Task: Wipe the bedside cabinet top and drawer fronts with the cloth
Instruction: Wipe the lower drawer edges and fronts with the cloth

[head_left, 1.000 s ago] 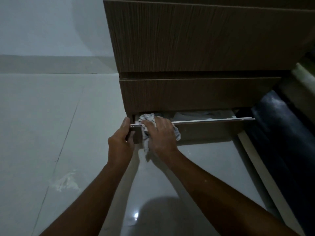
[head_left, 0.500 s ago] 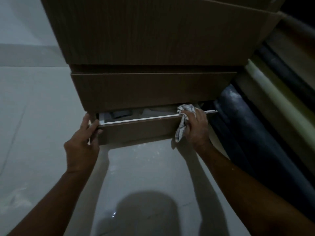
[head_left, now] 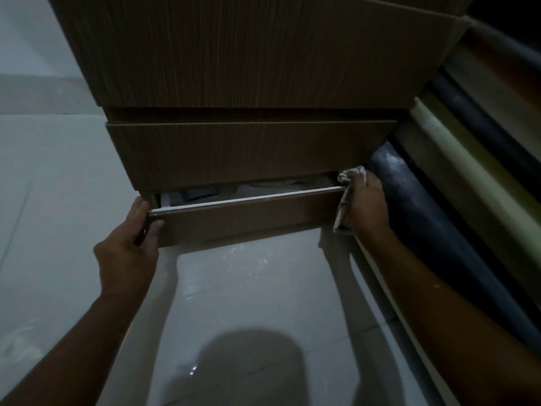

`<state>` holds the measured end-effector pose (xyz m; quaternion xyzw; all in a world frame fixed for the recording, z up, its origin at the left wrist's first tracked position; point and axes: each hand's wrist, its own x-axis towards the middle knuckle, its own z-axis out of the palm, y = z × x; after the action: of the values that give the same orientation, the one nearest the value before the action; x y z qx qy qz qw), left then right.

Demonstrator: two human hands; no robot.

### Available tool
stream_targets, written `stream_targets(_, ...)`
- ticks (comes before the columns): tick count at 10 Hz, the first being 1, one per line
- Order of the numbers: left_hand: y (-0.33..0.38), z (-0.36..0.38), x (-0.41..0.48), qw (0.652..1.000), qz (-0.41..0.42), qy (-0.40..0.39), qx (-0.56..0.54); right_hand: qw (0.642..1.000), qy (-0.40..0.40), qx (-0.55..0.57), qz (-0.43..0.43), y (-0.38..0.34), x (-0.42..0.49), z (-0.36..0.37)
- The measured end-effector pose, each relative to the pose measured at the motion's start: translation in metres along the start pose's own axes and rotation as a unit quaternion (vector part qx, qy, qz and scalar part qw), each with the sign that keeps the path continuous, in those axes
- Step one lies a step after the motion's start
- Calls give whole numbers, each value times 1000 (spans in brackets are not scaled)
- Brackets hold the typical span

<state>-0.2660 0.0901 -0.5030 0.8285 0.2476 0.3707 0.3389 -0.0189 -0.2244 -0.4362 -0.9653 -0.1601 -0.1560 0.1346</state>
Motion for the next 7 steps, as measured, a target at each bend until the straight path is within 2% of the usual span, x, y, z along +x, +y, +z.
stream_targets(1,-1,-2,3,1000,-7,3,3,999,12,46,-16,-9,-8,-1)
stream_targets(2,-3,-3,4,1000,-18,11,12,988,-14,149,-35,-47,-22,4)
stream_targets(3,-2,-2,3,1000,-24,17,-10,965,-16,232,-120,-109,-41,7)
stream_targets(4,1,-3,3,1000,-27,2,-11,945,-122,255,-165,-175,-63,16)
stream_targets(5,4,-6,5,999,-41,-12,0,918,-135,290,-235,-219,-83,33)
stream_targets(6,9,-9,4,998,-53,-26,-11,909,-129,221,-328,-249,-94,59)
stream_targets(7,8,-9,3,998,-59,-30,-15,930,-116,156,-311,-255,-105,63)
